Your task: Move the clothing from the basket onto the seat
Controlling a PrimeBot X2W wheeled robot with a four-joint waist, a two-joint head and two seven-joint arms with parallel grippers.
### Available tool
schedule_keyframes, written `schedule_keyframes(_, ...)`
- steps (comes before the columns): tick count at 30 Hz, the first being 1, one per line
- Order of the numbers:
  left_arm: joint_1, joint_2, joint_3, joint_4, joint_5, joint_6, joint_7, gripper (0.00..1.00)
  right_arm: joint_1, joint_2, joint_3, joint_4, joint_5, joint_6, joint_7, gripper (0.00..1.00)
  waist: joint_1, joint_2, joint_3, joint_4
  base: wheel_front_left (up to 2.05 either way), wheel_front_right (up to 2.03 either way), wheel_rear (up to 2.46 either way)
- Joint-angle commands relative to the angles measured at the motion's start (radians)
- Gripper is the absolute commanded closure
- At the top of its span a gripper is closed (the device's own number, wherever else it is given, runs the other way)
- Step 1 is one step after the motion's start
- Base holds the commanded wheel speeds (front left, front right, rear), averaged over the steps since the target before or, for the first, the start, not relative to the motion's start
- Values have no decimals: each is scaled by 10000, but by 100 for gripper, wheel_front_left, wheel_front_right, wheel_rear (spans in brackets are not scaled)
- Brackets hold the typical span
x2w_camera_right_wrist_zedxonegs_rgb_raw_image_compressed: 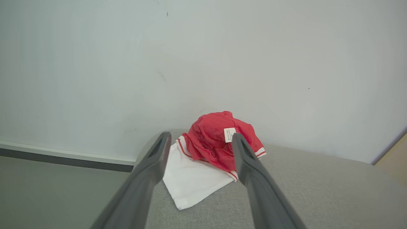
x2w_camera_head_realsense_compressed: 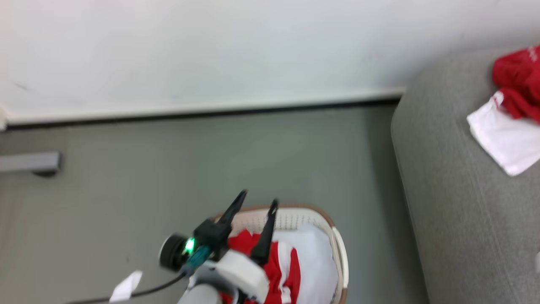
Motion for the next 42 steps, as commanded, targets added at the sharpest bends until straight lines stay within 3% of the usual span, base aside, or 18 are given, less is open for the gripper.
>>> schedule_keyframes(1,554,82,281,-80,177,55,-7,0,641,274,166,-345,120,-25,9,0,3,0,-1128,395,0,0,0)
schedule_keyframes(8,2157,168,1600,-367,657,37,-6,0,2582,1120,1279,-1292,102,-25,9,0,3,0,-2176,907,0,0,0)
schedule_keyframes(16,3426,61,2965,-553,1157,-327,-7,0,3680,1841,1964,-1325,335,-25,9,0,3,0,-2753,1270,0,0,0)
schedule_keyframes(30,3950,-332,4086,-356,1897,-1018,-7,0,3623,2112,2028,-804,660,-25,9,0,3,0,-2882,1349,0,0,0)
schedule_keyframes(42,3847,-601,4417,-109,2275,-1378,-7,0,3348,2133,2016,-1028,699,-25,9,0,3,0,-2658,778,0,0,0)
